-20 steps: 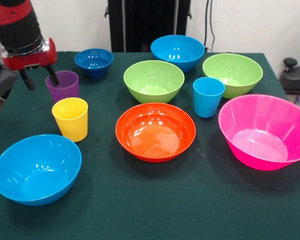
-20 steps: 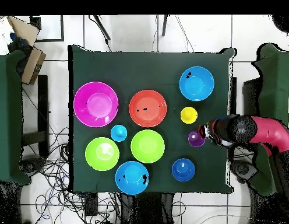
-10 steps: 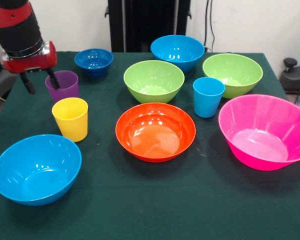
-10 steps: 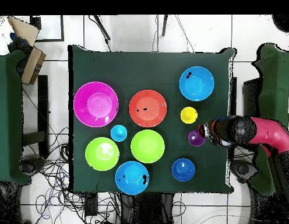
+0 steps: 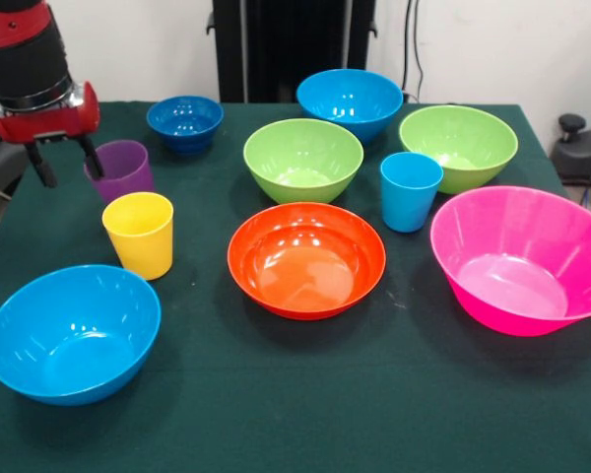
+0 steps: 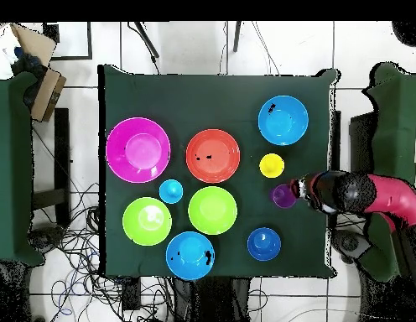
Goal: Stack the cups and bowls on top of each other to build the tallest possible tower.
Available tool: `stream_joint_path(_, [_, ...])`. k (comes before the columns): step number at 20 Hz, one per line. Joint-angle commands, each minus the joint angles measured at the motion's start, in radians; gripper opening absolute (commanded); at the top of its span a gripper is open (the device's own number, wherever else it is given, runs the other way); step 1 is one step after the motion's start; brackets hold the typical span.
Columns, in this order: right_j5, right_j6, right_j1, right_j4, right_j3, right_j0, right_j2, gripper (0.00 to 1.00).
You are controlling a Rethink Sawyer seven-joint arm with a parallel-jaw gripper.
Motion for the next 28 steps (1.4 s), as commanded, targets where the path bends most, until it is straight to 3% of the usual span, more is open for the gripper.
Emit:
stream_joint_path(1, [-0.084, -0.318, 0.002, -0.090, 0.096, -0.011, -0.003, 1.00])
stream_joint_path(28, [-0.069, -0.295, -0.042, -0.090, 0.113, 0.009, 0.000, 1.00])
